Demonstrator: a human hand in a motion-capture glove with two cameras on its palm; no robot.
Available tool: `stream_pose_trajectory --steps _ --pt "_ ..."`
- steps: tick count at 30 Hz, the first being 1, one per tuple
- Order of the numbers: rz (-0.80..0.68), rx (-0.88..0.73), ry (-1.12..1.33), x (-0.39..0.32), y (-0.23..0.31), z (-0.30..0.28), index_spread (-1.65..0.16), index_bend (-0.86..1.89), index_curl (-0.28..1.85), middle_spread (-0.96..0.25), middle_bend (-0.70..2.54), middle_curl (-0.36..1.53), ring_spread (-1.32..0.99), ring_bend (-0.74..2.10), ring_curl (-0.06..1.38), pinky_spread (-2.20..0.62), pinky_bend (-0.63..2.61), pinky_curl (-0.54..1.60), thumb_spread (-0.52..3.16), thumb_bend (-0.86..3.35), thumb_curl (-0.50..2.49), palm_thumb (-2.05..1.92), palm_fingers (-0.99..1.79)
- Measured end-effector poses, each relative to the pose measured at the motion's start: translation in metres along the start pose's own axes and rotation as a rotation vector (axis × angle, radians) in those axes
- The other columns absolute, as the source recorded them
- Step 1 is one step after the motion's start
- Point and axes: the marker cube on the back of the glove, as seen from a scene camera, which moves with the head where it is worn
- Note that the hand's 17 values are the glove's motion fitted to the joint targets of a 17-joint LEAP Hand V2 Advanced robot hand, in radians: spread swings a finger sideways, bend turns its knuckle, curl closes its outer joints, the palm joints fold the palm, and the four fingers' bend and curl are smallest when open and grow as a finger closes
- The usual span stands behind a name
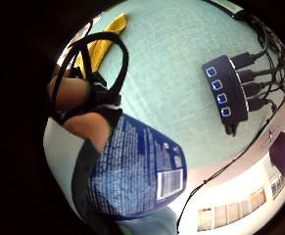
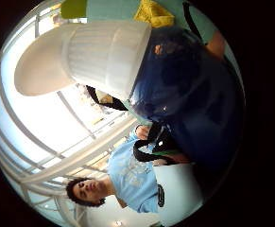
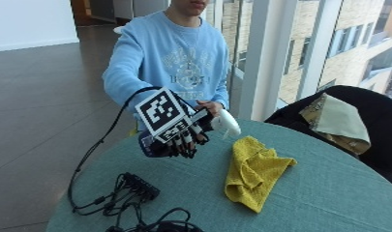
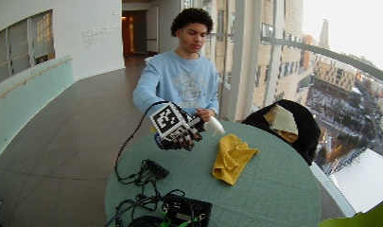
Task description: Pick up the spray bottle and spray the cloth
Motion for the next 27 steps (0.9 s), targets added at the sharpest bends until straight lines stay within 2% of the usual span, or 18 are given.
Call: stream_pose_trajectory --steps 27 --pt "0.037 -0.037 0.050 -0.0041 -0.0028 0.0022 -0.19 0.13 0.33 -0.06 0.26 0.46 0.05 0.43 0.38 0.20 0.22 0.37 0.87 -0.03 0.59 0.79 1.10"
